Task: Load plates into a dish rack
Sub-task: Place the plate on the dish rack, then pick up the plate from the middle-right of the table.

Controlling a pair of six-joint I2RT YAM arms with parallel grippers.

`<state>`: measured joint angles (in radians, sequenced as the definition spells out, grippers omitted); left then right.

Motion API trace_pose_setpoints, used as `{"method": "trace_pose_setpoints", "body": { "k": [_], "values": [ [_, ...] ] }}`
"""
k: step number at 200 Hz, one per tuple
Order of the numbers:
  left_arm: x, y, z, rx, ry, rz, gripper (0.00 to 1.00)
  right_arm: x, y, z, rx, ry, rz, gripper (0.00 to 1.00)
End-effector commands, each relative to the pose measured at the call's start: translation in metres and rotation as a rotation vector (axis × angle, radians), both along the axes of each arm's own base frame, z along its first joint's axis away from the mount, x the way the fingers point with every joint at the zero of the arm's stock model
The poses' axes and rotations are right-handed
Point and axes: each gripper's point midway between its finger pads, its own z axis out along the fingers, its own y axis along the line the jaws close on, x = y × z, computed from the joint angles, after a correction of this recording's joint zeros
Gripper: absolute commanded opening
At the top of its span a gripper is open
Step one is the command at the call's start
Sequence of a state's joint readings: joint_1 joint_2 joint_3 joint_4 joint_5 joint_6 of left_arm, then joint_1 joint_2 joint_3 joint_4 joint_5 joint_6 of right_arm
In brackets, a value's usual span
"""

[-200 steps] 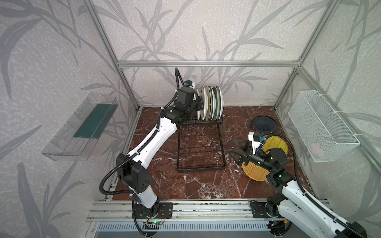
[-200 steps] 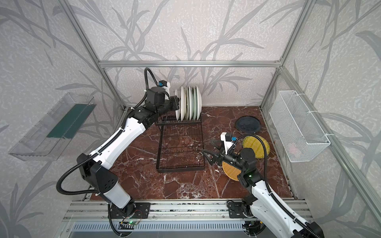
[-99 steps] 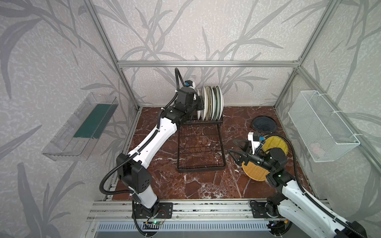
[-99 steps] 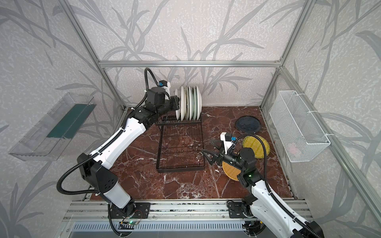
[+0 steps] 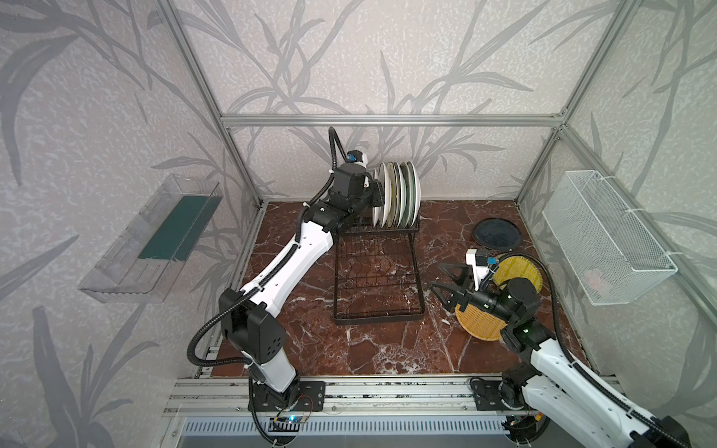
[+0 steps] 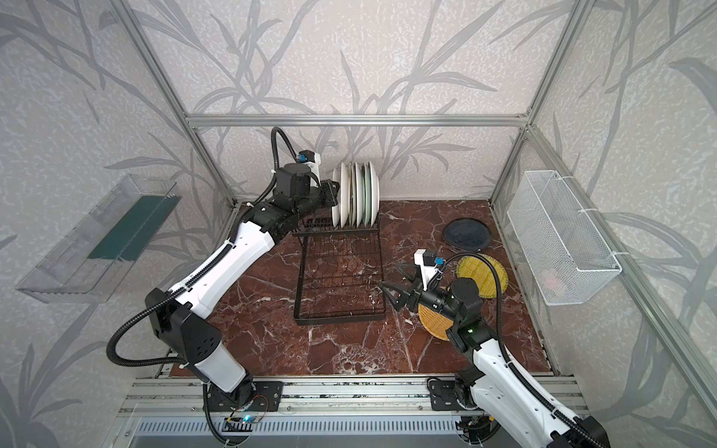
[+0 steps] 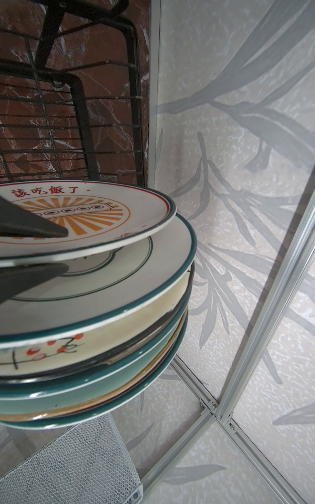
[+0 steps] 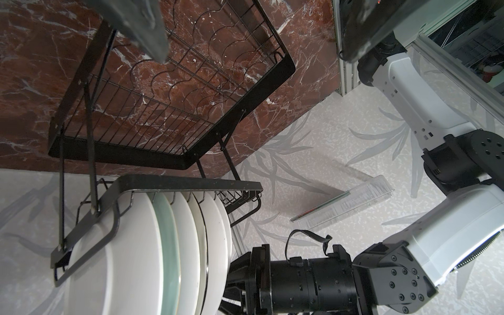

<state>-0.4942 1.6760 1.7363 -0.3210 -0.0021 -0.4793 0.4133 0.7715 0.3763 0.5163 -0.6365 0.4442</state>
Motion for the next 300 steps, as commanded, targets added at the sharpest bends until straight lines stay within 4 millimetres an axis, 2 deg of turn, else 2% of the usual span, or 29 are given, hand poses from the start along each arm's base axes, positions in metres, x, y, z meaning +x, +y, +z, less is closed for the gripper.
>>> {"method": "trace_pose_setpoints", "body": {
  "k": [1,49,126,154,183,213,234,248,266,300],
  "values": [
    [-0.003,0.008,0.023,-0.02,-0.047,0.022,0.21,0.0,0.001,0.012,0.007,-0.035,-0.001,0.99],
    [-0.012,0.015,0.047,-0.035,-0.089,0.028,0.28,0.001,0.0,0.012,0.004,-0.033,-0.007,0.99],
    [-0.034,0.031,0.088,-0.098,-0.142,0.018,0.32,0.0,-0.001,0.012,0.0,-0.033,-0.013,0.99],
    [-0.057,0.037,0.1,-0.168,-0.155,-0.015,0.41,0.003,-0.001,0.01,0.002,-0.02,-0.022,0.99],
    [-0.091,0.049,0.101,-0.201,-0.176,-0.041,0.6,0.008,-0.001,0.005,0.009,0.018,-0.033,0.99],
    [-0.135,0.063,0.086,-0.161,-0.183,-0.095,0.82,0.013,-0.002,-0.005,-0.008,0.106,-0.051,0.99],
    [-0.169,0.07,0.065,-0.112,-0.19,-0.155,0.96,0.014,-0.011,-0.016,-0.035,0.18,-0.099,0.99],
    [-0.192,0.074,0.047,-0.092,-0.184,-0.2,0.99,0.014,-0.022,-0.023,-0.054,0.241,-0.148,0.99],
    [-0.215,0.072,0.013,-0.071,-0.141,-0.279,0.99,0.011,-0.037,-0.032,-0.044,0.329,-0.198,0.99],
    [-0.241,0.06,-0.043,-0.072,-0.048,-0.408,0.99,0.009,-0.082,-0.06,0.013,0.571,-0.345,0.99]
  ]
}}
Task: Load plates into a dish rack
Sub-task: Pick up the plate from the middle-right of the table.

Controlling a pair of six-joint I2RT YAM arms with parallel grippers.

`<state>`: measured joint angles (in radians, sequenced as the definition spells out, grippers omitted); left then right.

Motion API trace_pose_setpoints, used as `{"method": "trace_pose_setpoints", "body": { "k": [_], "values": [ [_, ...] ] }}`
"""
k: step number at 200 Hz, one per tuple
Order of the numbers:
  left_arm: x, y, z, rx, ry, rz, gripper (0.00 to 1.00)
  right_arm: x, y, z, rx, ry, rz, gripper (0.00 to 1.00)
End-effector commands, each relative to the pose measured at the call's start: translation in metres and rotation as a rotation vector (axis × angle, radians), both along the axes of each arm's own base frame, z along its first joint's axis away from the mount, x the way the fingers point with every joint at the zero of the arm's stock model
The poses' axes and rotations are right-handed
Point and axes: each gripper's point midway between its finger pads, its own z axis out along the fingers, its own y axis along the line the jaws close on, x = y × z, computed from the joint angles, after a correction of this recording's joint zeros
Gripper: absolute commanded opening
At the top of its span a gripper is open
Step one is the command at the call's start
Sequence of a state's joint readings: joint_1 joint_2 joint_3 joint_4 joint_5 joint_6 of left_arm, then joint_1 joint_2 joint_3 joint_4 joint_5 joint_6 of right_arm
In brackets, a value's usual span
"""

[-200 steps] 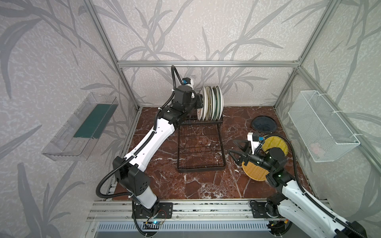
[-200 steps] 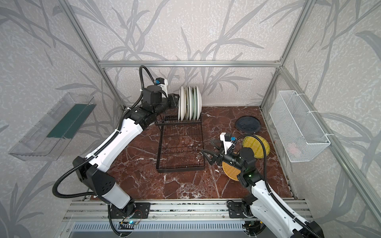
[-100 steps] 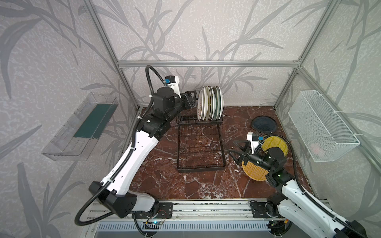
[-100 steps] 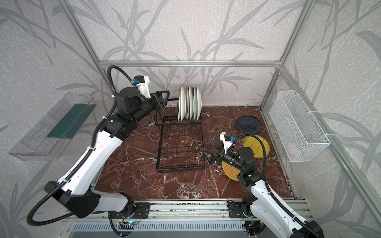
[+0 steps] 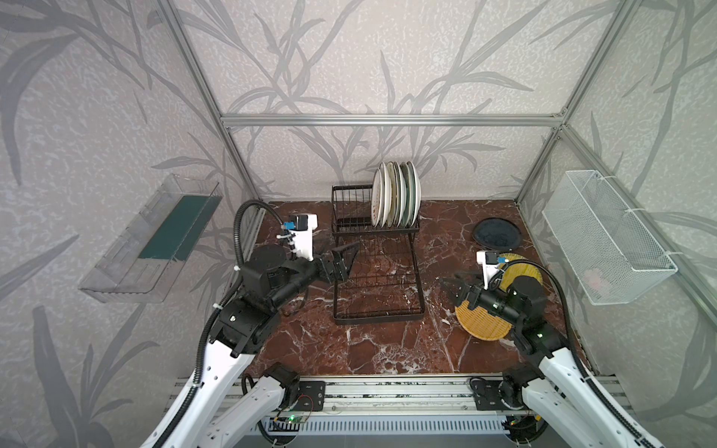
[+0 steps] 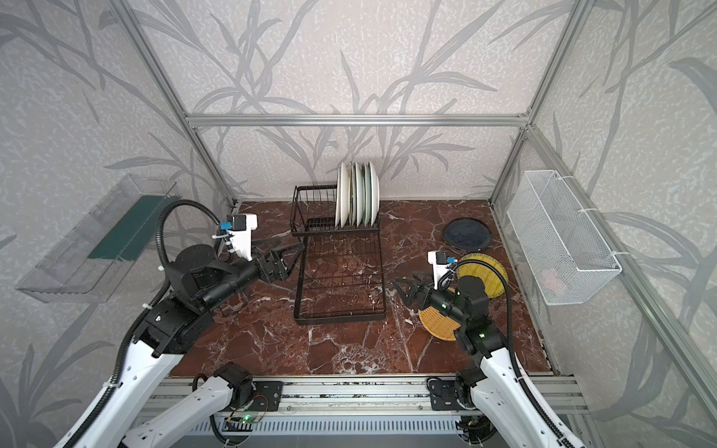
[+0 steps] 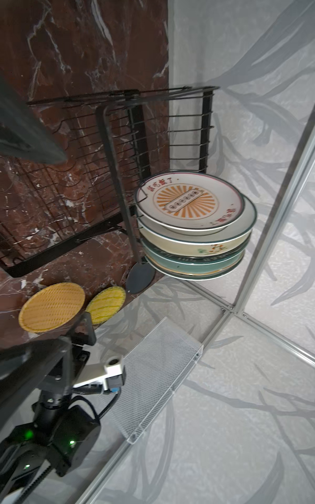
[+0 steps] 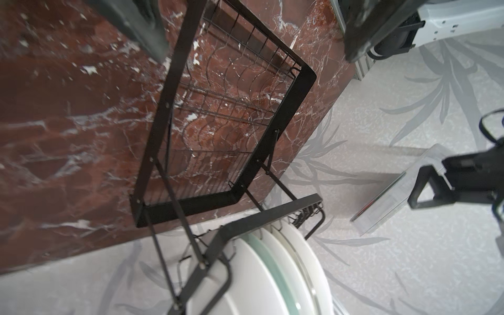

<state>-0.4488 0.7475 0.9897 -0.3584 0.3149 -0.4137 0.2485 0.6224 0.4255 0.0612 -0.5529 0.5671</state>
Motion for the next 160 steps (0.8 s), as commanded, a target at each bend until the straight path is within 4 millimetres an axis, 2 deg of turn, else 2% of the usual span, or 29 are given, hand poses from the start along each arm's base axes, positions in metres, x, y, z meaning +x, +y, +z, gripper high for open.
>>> {"method": "trace_pose_setpoints", "body": {
  "k": [1,28,43,59,83,100,111,138,160],
  "values": [
    [-0.016,-0.015,-0.038,0.029,0.068,-0.135,0.99,-0.007,-0.027,-0.025,0.044,0.235,-0.106,0.99],
    [-0.019,-0.03,-0.072,-0.006,0.149,-0.214,0.99,-0.011,-0.074,-0.059,0.054,0.439,-0.315,0.99],
    [-0.015,-0.035,-0.086,-0.016,0.185,-0.225,0.99,-0.016,-0.104,-0.073,-0.02,0.527,-0.474,0.99],
    [-0.013,-0.038,-0.088,-0.046,0.223,-0.244,0.99,-0.025,-0.14,-0.085,-0.113,0.621,-0.666,0.99],
    [-0.018,-0.038,-0.087,-0.056,0.226,-0.264,0.99,-0.038,-0.177,-0.096,-0.157,0.718,-0.874,0.99],
    [-0.022,-0.036,-0.087,-0.056,0.216,-0.269,0.99,-0.043,-0.194,-0.102,-0.161,0.741,-0.958,0.99],
    [-0.024,-0.034,-0.087,-0.055,0.21,-0.264,0.99,-0.045,-0.2,-0.112,-0.163,0.769,-0.992,0.99],
    [-0.028,-0.033,-0.084,-0.063,0.198,-0.271,0.99,-0.039,-0.199,-0.135,-0.089,0.817,-0.967,0.99],
    [-0.028,-0.033,-0.083,-0.064,0.192,-0.268,0.99,-0.031,-0.197,-0.146,-0.052,0.817,-0.941,0.99]
  ]
}}
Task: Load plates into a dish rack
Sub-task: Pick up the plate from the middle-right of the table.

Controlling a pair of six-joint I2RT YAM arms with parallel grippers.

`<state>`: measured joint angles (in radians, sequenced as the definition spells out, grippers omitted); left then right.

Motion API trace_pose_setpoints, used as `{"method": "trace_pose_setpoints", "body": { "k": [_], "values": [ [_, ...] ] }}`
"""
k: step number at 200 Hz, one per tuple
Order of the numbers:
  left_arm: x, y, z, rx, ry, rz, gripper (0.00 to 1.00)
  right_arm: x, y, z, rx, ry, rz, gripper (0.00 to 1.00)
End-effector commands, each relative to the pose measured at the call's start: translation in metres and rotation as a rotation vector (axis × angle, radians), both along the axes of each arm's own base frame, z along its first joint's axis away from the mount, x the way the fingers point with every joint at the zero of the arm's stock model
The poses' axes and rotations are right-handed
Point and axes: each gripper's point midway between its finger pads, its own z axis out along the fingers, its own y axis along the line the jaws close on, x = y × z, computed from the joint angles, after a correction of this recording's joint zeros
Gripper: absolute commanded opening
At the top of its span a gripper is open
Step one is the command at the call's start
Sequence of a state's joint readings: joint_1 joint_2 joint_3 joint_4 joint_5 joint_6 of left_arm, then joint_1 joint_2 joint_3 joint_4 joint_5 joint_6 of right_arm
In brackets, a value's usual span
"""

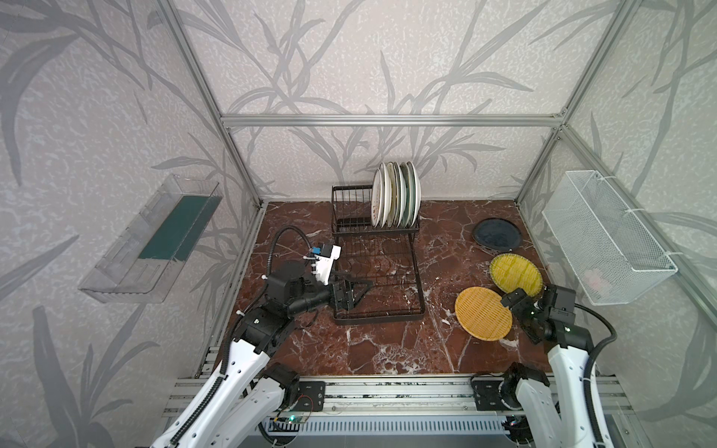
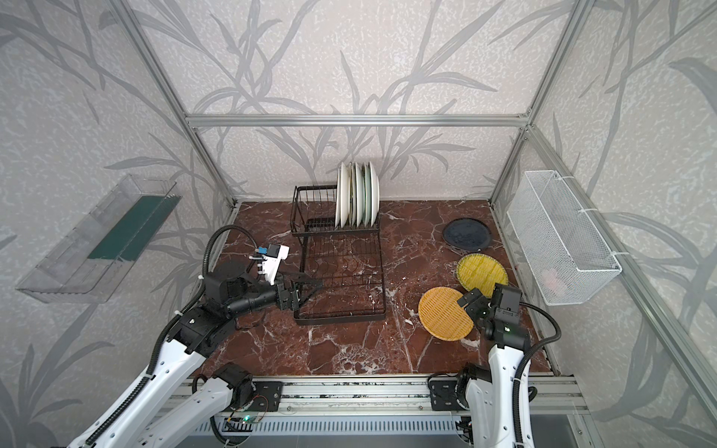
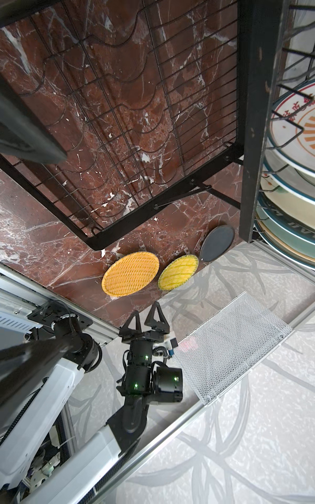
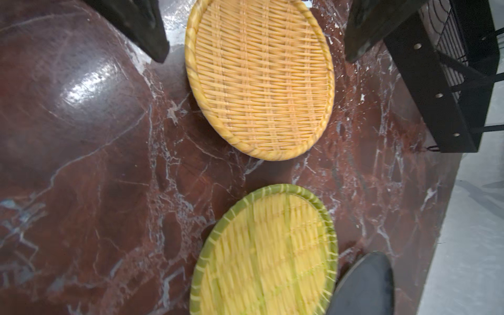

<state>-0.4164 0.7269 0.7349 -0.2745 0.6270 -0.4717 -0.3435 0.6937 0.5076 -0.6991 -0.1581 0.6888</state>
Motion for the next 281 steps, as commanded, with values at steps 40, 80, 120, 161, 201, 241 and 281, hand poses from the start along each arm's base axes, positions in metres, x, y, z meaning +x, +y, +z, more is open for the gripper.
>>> {"method": "trace_pose_setpoints", "body": {
  "k": [40,80,120,161,201,241,281],
  "values": [
    [0.0,0.0,0.004,-0.027,-0.013,-0.01,0.99,0.013,0.013,-0.04,0.122,-0.006,0.032,0.99],
    [0.006,0.001,0.003,-0.039,0.001,0.001,0.99,0.022,0.033,-0.052,0.219,-0.053,0.086,1.0],
    [0.014,0.002,0.001,-0.068,0.027,0.007,0.99,0.031,0.055,-0.059,0.241,-0.098,0.152,1.0],
    [0.017,0.003,0.001,-0.084,0.031,0.015,0.99,0.043,0.069,-0.067,0.298,-0.138,0.155,0.87],
    [0.018,0.005,0.002,-0.089,0.026,0.022,0.99,0.045,0.077,-0.077,0.313,-0.109,0.168,0.56],
    [0.019,0.006,0.003,-0.091,0.025,0.027,0.99,0.043,0.075,-0.083,0.305,-0.091,0.155,0.41],
    [0.02,0.008,0.003,-0.096,0.024,0.033,0.99,0.043,0.076,-0.086,0.307,-0.093,0.162,0.29]
  ]
}}
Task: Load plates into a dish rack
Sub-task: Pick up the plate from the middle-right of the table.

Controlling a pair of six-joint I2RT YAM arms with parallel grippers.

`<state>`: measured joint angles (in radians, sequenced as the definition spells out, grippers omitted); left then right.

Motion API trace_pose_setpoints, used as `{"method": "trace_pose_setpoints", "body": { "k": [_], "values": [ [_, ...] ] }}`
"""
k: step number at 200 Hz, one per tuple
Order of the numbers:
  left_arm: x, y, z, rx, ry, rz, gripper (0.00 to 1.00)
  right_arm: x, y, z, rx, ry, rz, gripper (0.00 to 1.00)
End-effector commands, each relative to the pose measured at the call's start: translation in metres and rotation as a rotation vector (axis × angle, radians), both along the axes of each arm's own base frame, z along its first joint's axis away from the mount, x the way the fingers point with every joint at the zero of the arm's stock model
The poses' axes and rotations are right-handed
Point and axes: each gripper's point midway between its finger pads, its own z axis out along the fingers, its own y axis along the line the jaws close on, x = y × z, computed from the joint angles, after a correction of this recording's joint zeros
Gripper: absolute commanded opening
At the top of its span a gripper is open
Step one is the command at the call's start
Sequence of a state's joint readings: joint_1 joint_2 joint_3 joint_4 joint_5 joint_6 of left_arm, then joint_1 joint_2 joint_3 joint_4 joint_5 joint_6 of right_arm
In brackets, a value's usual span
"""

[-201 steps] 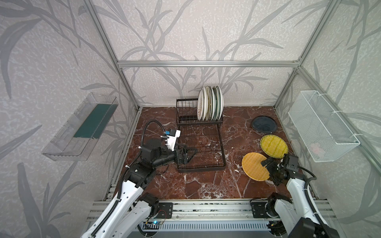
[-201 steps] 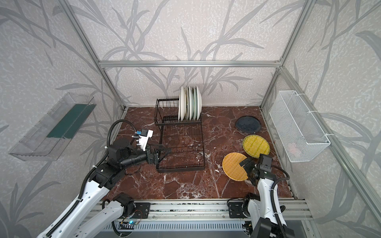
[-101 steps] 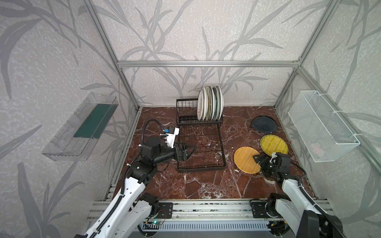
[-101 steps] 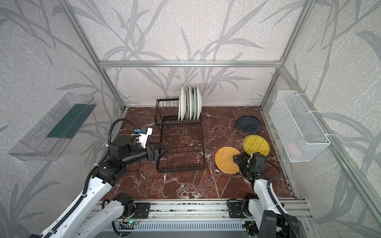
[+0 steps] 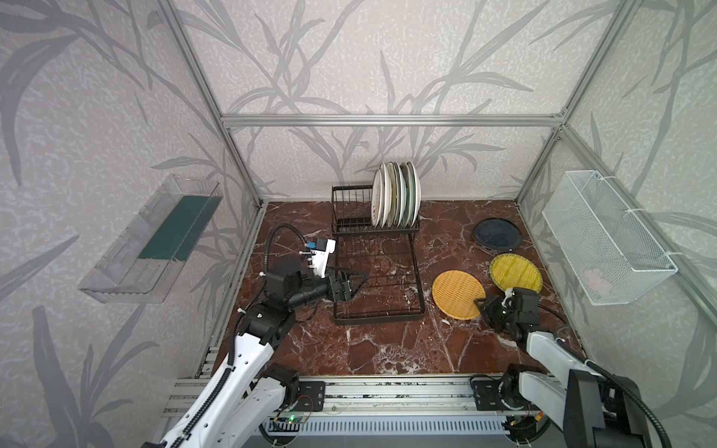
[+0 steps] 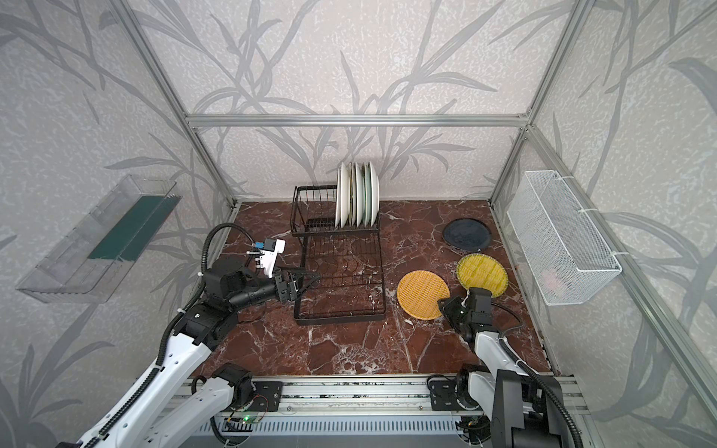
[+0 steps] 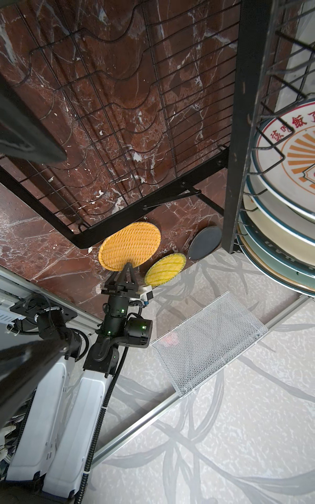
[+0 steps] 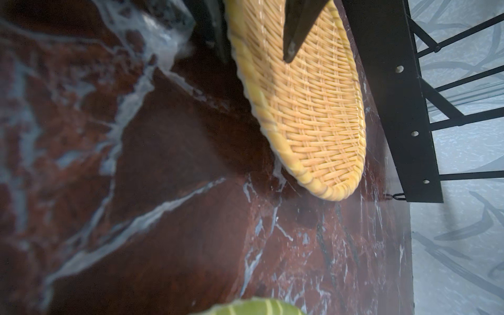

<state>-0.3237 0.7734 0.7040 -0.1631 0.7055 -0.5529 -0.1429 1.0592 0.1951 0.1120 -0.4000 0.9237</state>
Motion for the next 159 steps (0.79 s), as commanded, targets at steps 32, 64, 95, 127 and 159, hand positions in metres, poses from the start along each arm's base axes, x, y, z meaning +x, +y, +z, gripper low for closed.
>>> {"method": "trace_pose_setpoints", "body": {
  "k": [32,64,95,127,159],
  "values": [
    [0.0,0.002,0.004,-0.018,-0.021,0.0,0.99,-0.01,0.002,-0.015,0.002,0.044,0.0,0.2],
    [0.001,0.004,0.003,-0.018,-0.018,0.01,0.99,-0.006,0.001,-0.004,-0.002,0.016,0.001,0.09],
    [0.004,0.007,0.001,-0.019,-0.012,0.025,0.99,0.002,-0.003,0.021,-0.033,-0.023,-0.002,0.02],
    [0.009,0.012,-0.002,-0.015,-0.009,0.065,0.99,0.018,-0.012,0.065,-0.08,-0.081,-0.019,0.0],
    [0.016,0.019,-0.002,-0.019,-0.028,0.127,0.99,0.032,-0.018,0.112,-0.125,-0.075,-0.014,0.0]
  ]
}}
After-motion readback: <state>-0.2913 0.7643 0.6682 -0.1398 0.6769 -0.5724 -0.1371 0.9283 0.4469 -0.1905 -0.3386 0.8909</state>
